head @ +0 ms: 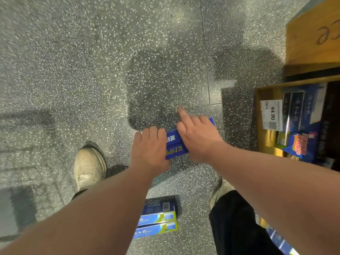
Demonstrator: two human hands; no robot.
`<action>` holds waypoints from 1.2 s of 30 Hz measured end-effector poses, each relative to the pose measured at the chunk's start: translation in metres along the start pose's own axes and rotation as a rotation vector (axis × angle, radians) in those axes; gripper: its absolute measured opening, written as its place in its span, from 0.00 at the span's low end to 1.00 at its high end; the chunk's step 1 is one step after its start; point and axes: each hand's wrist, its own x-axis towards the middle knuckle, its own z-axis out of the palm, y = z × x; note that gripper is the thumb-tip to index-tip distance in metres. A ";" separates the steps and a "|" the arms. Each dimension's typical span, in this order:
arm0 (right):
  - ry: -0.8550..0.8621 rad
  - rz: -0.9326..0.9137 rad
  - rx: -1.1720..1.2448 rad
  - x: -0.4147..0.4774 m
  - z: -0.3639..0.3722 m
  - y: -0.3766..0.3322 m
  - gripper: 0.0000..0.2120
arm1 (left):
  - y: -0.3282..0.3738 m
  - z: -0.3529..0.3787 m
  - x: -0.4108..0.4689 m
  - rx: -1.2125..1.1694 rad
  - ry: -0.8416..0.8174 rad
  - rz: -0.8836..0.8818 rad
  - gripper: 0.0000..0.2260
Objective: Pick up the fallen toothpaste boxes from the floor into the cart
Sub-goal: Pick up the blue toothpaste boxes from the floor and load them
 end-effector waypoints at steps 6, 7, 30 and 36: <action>-0.022 -0.046 -0.010 -0.006 0.008 -0.002 0.32 | 0.011 0.018 -0.010 -0.022 -0.004 -0.014 0.36; -0.030 -0.036 -0.005 -0.009 0.008 -0.003 0.30 | 0.012 0.017 -0.011 -0.012 -0.002 -0.012 0.34; 0.334 0.177 0.048 -0.302 -0.473 -0.081 0.25 | -0.055 -0.502 -0.262 0.083 0.184 0.222 0.22; 0.472 0.239 -0.021 -0.428 -0.587 -0.136 0.23 | -0.059 -0.626 -0.387 0.180 0.318 0.260 0.20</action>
